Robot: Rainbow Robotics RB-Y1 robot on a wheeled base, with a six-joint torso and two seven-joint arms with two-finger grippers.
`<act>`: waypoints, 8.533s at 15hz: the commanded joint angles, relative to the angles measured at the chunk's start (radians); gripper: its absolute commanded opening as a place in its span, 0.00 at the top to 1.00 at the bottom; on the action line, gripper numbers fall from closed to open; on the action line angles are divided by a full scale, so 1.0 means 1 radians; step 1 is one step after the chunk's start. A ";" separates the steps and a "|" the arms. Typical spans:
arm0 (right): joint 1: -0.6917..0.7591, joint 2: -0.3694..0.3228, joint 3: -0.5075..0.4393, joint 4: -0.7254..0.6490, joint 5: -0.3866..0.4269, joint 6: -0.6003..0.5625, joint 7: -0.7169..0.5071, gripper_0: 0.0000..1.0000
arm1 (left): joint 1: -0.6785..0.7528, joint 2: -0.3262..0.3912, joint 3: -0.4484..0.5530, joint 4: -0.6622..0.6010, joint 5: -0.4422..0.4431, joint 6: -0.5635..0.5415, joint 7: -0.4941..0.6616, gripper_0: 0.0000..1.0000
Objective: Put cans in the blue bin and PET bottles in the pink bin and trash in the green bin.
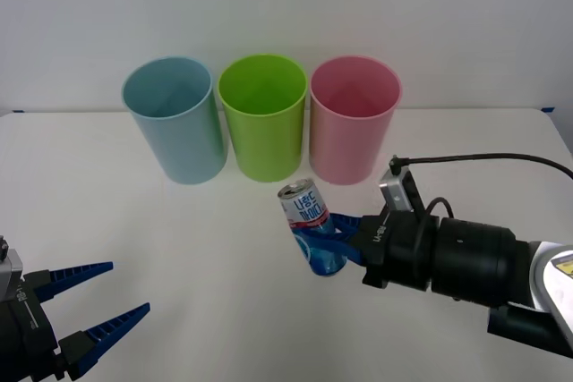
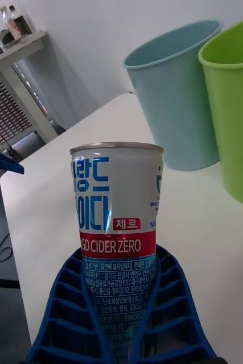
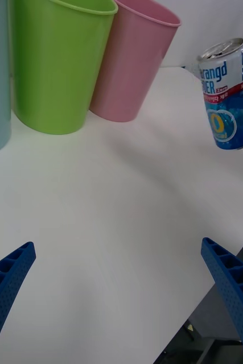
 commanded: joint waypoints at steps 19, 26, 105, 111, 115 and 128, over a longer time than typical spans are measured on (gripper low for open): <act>-0.327 0.188 -0.147 0.180 -0.195 -0.150 0.105 1.00 | 0.000 0.000 0.000 0.000 0.000 0.000 0.000 0.00; -0.575 0.188 0.103 0.191 -0.043 0.277 -0.117 1.00 | 0.000 0.000 0.000 0.000 0.000 0.000 0.000 0.00; -1.005 0.088 0.338 0.576 0.107 0.481 -0.188 0.00 | 0.000 0.000 0.000 0.000 0.000 0.000 0.000 0.00; -0.561 -0.128 0.086 0.032 0.023 0.254 -0.154 0.00 | 0.000 0.000 0.000 0.000 0.000 0.000 0.000 0.00; -0.282 -0.019 -0.179 -0.133 -0.011 -0.032 0.023 0.00 | 0.000 0.000 0.000 0.000 0.000 0.000 0.000 0.00; 0.224 -0.002 -0.439 -0.151 -0.140 -0.254 0.480 0.00 | 0.000 0.000 0.000 0.000 0.000 0.000 0.000 0.00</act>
